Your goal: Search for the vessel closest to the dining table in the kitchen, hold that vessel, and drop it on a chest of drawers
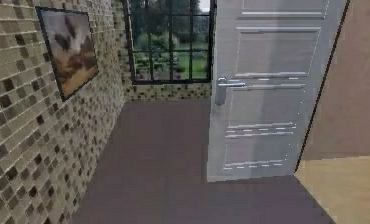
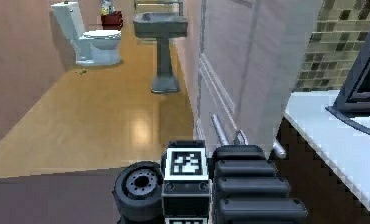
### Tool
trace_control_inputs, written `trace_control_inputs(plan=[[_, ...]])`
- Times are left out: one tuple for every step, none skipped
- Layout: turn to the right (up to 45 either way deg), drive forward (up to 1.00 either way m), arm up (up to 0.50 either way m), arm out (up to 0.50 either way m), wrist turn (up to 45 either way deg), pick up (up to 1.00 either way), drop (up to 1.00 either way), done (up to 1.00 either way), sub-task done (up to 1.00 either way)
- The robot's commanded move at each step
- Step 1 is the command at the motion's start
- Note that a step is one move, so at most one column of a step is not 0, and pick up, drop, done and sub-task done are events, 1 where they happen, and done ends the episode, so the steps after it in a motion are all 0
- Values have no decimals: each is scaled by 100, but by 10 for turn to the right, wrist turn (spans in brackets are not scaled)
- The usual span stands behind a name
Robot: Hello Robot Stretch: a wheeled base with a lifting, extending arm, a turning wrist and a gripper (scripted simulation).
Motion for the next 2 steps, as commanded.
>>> trace_control_inputs(plan=[[-90,0,0,0,0,0,0,0,0],[0,15,0,0,0,0,0,0,0]])
